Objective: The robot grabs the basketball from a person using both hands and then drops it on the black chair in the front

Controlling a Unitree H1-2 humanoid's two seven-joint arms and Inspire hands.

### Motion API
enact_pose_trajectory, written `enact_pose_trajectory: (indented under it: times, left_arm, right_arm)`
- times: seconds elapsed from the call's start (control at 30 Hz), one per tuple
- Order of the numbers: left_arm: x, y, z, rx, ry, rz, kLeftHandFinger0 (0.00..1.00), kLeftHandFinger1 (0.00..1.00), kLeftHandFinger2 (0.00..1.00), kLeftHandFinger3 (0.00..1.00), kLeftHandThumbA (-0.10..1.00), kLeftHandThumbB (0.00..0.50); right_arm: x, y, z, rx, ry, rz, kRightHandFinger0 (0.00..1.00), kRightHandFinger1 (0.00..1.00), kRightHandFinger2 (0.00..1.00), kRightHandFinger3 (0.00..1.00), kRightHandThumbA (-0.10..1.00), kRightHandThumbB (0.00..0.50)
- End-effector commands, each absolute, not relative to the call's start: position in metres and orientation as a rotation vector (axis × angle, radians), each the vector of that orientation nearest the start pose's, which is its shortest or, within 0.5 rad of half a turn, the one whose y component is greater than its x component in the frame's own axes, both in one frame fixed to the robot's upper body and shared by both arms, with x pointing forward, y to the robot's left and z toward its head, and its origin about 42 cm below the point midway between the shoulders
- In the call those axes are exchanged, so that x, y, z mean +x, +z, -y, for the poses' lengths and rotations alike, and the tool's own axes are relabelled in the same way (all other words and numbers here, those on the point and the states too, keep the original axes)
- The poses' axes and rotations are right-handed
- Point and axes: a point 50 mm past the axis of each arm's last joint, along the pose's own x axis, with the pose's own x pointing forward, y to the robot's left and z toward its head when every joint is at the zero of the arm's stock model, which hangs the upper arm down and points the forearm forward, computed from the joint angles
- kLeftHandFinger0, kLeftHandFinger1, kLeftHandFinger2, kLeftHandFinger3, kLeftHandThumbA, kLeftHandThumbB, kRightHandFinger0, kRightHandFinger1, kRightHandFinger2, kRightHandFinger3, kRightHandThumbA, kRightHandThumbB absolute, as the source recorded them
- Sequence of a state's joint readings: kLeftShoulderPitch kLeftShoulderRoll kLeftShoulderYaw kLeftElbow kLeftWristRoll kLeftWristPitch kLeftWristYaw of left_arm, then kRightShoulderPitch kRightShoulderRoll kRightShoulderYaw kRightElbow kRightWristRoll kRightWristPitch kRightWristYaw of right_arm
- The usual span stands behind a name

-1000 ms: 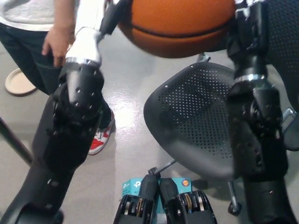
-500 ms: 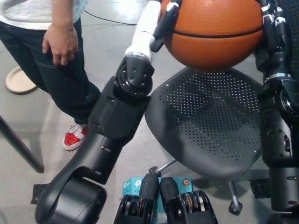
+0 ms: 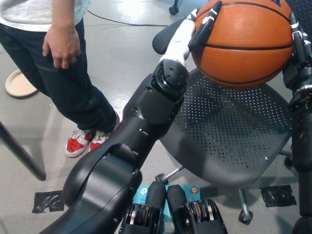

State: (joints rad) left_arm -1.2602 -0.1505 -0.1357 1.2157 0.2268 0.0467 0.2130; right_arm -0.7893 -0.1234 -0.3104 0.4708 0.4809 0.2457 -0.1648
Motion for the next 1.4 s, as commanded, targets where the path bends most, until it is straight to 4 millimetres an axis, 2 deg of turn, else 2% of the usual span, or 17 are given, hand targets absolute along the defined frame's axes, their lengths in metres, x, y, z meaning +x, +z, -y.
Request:
enact_pose_trajectory:
  times: [0.0,0.13,0.27,0.33,0.4,0.43,0.47,0.5,0.53,0.67,0.77,0.9,0.97,1.13,1.2,1.37]
  left_arm:
    - [0.522,0.357,0.085,0.441,-0.404,0.281,1.00,1.00,1.00,1.00,1.00,0.213]
    - [0.522,0.356,0.087,0.449,-0.414,0.256,1.00,1.00,1.00,1.00,1.00,0.230]
    - [0.524,0.355,0.085,0.470,-0.438,0.235,1.00,1.00,1.00,1.00,1.00,0.213]
    - [0.527,0.357,0.082,0.555,-0.436,0.220,1.00,1.00,1.00,1.00,1.00,0.250]
    - [0.530,0.358,0.077,0.583,-0.418,0.231,1.00,1.00,1.00,1.00,1.00,0.245]
    - [0.532,0.356,0.072,0.587,-0.406,0.238,1.00,1.00,1.00,1.00,1.00,0.247]
    - [0.533,0.353,0.067,0.572,-0.399,0.236,1.00,1.00,1.00,1.00,1.00,0.263]
    - [0.534,0.353,0.065,0.570,-0.394,0.232,1.00,1.00,1.00,1.00,1.00,0.257]
    - [0.536,0.353,0.061,0.570,-0.386,0.232,1.00,1.00,1.00,1.00,1.00,0.254]
    - [0.544,0.351,0.043,0.589,-0.358,0.231,1.00,1.00,1.00,1.00,1.00,0.245]
    - [0.548,0.352,0.036,0.593,-0.347,0.240,1.00,1.00,1.00,1.00,1.00,0.257]
    - [0.549,0.353,0.032,0.609,-0.352,0.262,1.00,1.00,1.00,1.00,1.00,0.251]
    - [0.549,0.354,0.031,0.611,-0.353,0.270,1.00,1.00,1.00,1.00,1.00,0.247]
    - [0.551,0.360,0.025,0.625,-0.347,0.284,1.00,1.00,1.00,1.00,1.00,0.254]
    - [0.553,0.362,0.020,0.638,-0.342,0.288,1.00,1.00,1.00,1.00,1.00,0.259]
    - [0.560,0.365,0.004,0.644,-0.314,0.295,1.00,1.00,1.00,1.00,1.00,0.291]
  right_arm:
    - [0.528,0.343,0.215,0.630,0.153,0.219,1.00,1.00,1.00,1.00,1.00,0.256]
    - [0.533,0.339,0.221,0.603,0.133,0.209,1.00,1.00,1.00,1.00,1.00,0.252]
    - [0.536,0.335,0.226,0.585,0.127,0.192,1.00,1.00,1.00,1.00,1.00,0.257]
    - [0.540,0.334,0.231,0.591,0.087,0.209,1.00,1.00,1.00,1.00,1.00,0.216]
    - [0.542,0.335,0.239,0.485,-0.022,0.264,1.00,1.00,1.00,1.00,1.00,0.156]
    - [0.542,0.336,0.246,0.443,-0.098,0.223,1.00,1.00,1.00,1.00,1.00,0.195]
    - [0.543,0.337,0.253,0.421,-0.120,0.237,1.00,1.00,1.00,1.00,1.00,0.182]
    - [0.542,0.338,0.258,0.409,-0.126,0.255,1.00,1.00,1.00,1.00,1.00,0.168]
    - [0.542,0.341,0.264,0.387,-0.130,0.273,1.00,1.00,1.00,1.00,1.00,0.185]
    - [0.535,0.353,0.287,0.283,-0.199,0.350,1.00,1.00,1.00,1.00,1.00,0.173]
    - [0.528,0.359,0.295,0.283,-0.225,0.368,1.00,1.00,1.00,1.00,1.00,0.169]
    - [0.522,0.361,0.298,0.253,-0.236,0.439,1.00,1.00,1.00,1.00,1.00,0.180]
    - [0.520,0.361,0.298,0.251,-0.246,0.454,1.00,1.00,1.00,1.00,1.00,0.215]
    - [0.519,0.364,0.299,0.279,-0.268,0.456,1.00,1.00,1.00,1.00,1.00,0.247]
    - [0.518,0.365,0.299,0.271,-0.267,0.460,1.00,1.00,1.00,1.00,1.00,0.297]
    - [0.514,0.378,0.300,0.268,-0.258,0.509,1.00,1.00,1.00,1.00,1.00,0.328]
